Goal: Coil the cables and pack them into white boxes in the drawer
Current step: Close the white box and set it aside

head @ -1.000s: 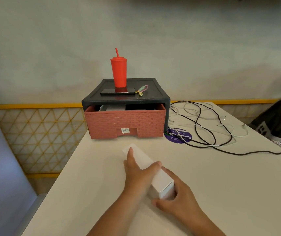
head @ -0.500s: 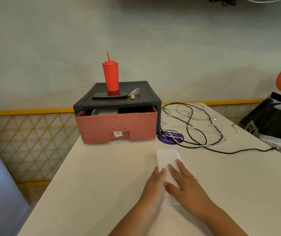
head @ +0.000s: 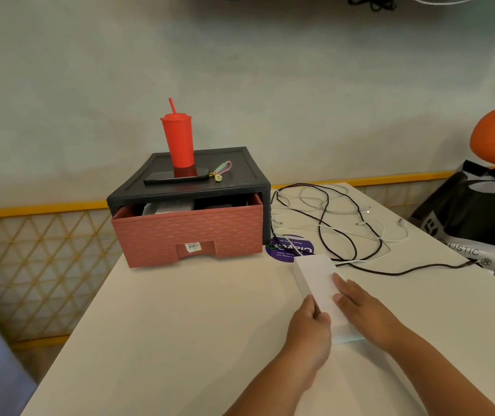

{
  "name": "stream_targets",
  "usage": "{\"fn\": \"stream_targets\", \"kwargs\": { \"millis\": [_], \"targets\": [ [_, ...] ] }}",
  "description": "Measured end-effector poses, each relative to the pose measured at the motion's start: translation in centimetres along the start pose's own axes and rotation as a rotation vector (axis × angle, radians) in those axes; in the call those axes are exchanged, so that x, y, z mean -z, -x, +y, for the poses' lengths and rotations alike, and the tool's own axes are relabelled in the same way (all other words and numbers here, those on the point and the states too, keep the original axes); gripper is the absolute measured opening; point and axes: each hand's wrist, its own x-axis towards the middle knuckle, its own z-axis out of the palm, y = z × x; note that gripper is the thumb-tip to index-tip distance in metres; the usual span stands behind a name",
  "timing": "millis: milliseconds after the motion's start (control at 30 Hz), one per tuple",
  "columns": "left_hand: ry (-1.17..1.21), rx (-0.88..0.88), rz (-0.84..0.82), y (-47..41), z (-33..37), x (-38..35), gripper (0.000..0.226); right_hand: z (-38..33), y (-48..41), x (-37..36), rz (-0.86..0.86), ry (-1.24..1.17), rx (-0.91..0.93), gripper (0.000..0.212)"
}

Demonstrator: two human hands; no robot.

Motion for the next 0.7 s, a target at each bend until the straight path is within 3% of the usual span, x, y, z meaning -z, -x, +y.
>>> {"fn": "stream_targets", "kwargs": {
  "millis": [200, 333, 467, 700],
  "targets": [
    [0.056, 0.013, -0.028, -1.1, -0.1, 0.8, 0.031, 0.3, -0.5, 0.5, -0.017, -0.009, 0.002, 0.049],
    [0.389, 0.08, 0.124, -2.4, 1.1, 4.2, 0.034, -0.3, -1.5, 0.9, 0.094, 0.039, -0.033, 0.051],
    [0.72, 0.094, 0.305, -4.4, 3.5, 10.2, 0.005, -3.7, -4.2, 2.0, 0.252, -0.064, 0.054, 0.045],
    [0.94, 0.11, 0.551, -7.9, 5.4, 17.9, 0.041, -11.2, -12.7, 2.8, 0.241, -0.219, 0.17, 0.051]
  ]
}}
